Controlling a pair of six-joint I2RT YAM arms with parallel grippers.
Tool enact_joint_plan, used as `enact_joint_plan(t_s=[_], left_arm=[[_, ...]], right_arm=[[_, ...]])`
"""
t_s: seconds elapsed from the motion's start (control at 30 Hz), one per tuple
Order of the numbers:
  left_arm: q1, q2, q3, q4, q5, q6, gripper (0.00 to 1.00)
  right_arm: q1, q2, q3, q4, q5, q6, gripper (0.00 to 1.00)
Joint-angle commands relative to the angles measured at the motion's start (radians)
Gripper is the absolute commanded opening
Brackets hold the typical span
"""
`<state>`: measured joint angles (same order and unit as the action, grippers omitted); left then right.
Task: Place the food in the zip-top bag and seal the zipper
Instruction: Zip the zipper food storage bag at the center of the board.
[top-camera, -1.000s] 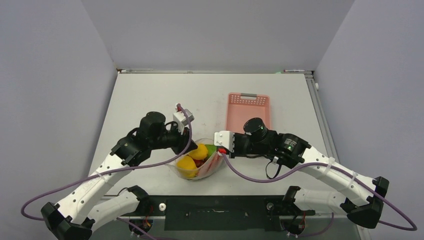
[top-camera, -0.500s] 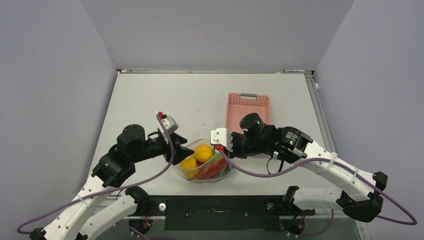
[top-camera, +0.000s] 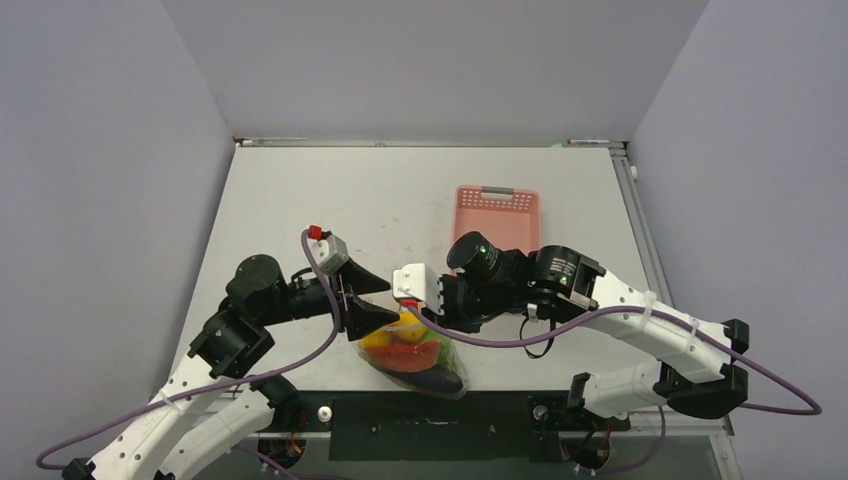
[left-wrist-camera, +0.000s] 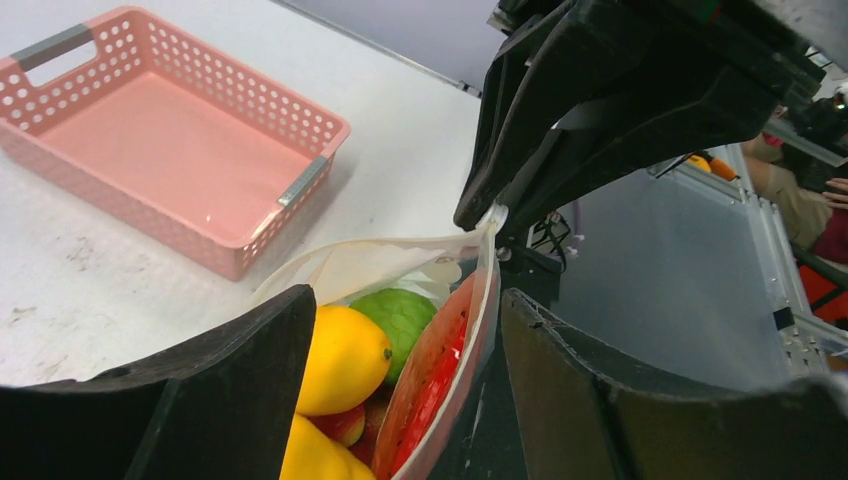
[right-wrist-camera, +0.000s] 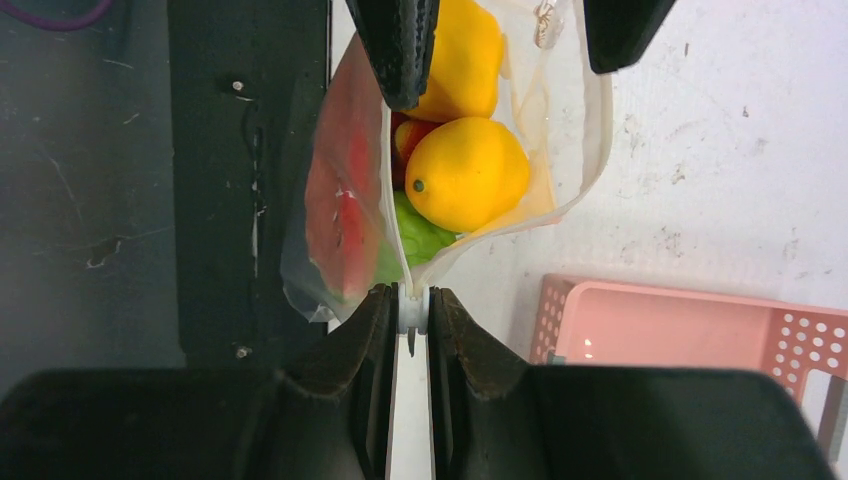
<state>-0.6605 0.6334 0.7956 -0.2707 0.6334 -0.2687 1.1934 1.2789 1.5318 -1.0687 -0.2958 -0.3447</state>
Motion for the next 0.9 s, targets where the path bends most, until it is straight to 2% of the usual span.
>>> enact_joint_plan(t_s=[0.0, 0.17, 0.47, 0.67, 0.87], left_arm=[[-0.006, -0.017, -0.033, 0.22, 0.093, -0.108, 0.66], [-0.015, 0.003, -0.09, 0.428, 0.145, -0.201, 0.68], [-0.067, 0.06, -0.112, 0.577, 0.176, -0.243, 0.73], [-0.126, 0.094, -0.114, 0.548, 0.165, -0.2, 0.73], [-0.205, 0.082, -0.094, 0.411, 0.11, -0.117, 0.7]], right_arm=[[0.028, 0.008, 0.096, -0.029, -0.02, 0.062, 0.05], [0.054, 0.007, 0.122, -0.026, -0.035, 0.082, 0.05], [0.111, 0.033, 0.191, -0.037, -0.025, 0.127, 0.05], [0.14, 0.05, 0.232, -0.048, 0.001, 0.141, 0.05], [0.154, 0.069, 0.258, -0.069, 0.05, 0.181, 0.05]])
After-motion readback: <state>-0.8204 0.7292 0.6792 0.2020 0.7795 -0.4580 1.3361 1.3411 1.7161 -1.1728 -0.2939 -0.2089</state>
